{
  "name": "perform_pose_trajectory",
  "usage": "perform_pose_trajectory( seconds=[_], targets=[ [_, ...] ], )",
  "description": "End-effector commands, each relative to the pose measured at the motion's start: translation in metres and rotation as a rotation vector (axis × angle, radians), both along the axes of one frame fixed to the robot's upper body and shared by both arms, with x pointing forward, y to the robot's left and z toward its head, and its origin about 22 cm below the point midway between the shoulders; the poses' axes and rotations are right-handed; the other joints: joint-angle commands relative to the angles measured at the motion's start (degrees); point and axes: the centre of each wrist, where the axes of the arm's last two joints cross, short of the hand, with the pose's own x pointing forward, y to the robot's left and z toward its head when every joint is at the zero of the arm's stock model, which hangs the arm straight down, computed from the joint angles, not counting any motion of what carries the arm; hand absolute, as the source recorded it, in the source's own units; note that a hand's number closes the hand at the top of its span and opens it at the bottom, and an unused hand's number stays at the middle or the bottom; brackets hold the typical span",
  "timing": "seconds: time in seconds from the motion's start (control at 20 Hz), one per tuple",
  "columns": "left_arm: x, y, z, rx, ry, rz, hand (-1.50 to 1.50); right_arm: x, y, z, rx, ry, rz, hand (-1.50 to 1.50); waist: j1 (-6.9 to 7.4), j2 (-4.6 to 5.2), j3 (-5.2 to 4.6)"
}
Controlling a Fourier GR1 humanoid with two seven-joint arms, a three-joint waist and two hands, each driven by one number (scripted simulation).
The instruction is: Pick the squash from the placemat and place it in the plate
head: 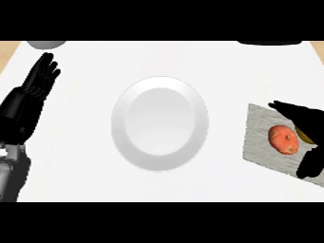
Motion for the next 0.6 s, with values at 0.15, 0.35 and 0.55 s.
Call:
perform_pose_trajectory(
  seconds=[0.15, 0.35, 0.55],
  targets=[
    [0.000, -0.013, 0.002, 0.020, -0.006, -0.001, 0.00, 0.015, 0.000, -0.024, -0.049, 0.046, -0.042, -1.50, -0.01, -0.04, 0.02],
    [-0.001, -0.007, -0.001, -0.006, 0.002, -0.012, 0.00, 0.018, -0.015, -0.048, -0.058, 0.080, -0.039, -1.50, -0.04, -0.01, 0.02],
    [0.009, -0.002, 0.010, -0.007, -0.008, 0.004, 0.00, 0.028, -0.031, -0.046, -0.068, 0.112, -0.037, -1.50, -0.10, 0.00, 0.02]
  ],
)
